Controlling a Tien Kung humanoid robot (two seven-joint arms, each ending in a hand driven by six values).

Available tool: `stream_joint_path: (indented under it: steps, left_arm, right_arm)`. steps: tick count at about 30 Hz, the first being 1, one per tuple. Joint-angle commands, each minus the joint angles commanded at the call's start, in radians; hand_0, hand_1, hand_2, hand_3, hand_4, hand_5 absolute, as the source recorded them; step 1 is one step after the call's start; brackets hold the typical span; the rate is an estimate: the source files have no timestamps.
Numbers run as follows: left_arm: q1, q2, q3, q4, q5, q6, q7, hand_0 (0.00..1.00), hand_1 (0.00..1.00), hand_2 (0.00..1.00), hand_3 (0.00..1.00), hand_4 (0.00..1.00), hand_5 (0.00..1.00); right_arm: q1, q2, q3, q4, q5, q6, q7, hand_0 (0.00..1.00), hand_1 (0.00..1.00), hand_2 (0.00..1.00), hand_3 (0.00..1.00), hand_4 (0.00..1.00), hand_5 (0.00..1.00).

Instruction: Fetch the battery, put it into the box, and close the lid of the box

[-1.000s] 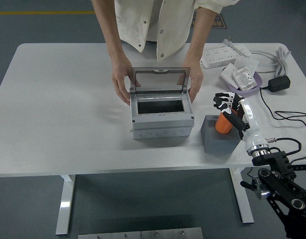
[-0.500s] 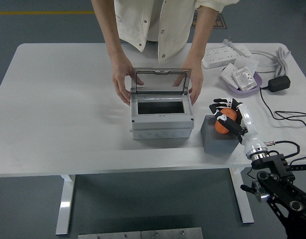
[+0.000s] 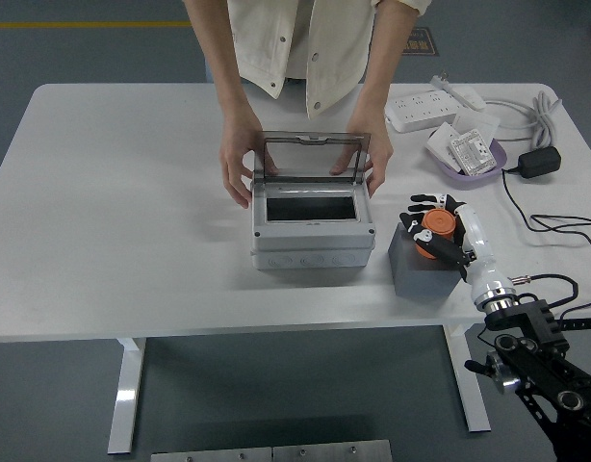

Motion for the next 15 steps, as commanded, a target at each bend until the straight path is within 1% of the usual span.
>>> stream_joint_path:
  steps: [4,5,10,11,15]
  left_arm:
    - [0.001,0.000,-0.002,0.000,0.001,0.001,-0.001,0.651,0.715,0.626,0.603,0.628,0.351]
    - [0.002,0.000,-0.002,0.000,0.000,0.001,-0.001,0.651,0.716,0.626,0.602,0.627,0.352]
    - [0.003,0.000,-0.005,0.000,0.002,0.002,-0.001,0.651,0.716,0.626,0.602,0.627,0.352]
    - [0.003,0.000,-0.005,0.000,0.003,0.002,-0.002,0.649,0.716,0.626,0.602,0.627,0.354]
    - [0.002,0.000,-0.002,0.000,0.000,0.002,-0.002,0.649,0.716,0.626,0.602,0.627,0.354]
  right_arm:
    - [0.000,-0.001,-0.003,-0.001,0.014,-0.011,0.002,0.562,0.590,0.581,0.615,0.641,0.123]
    - [-0.001,-0.001,-0.003,-0.001,0.017,-0.014,0.003,0.534,0.494,0.484,0.505,0.411,0.111]
    - [-0.002,-0.002,-0.005,-0.001,0.030,-0.026,0.004,0.534,0.494,0.484,0.505,0.411,0.111]
    - [-0.001,-0.002,-0.005,-0.001,0.031,-0.027,0.003,0.453,0.400,0.390,0.411,0.117,0.002]
    - [0.000,-0.001,-0.006,-0.001,0.034,-0.034,0.000,0.453,0.400,0.390,0.411,0.117,0.002]
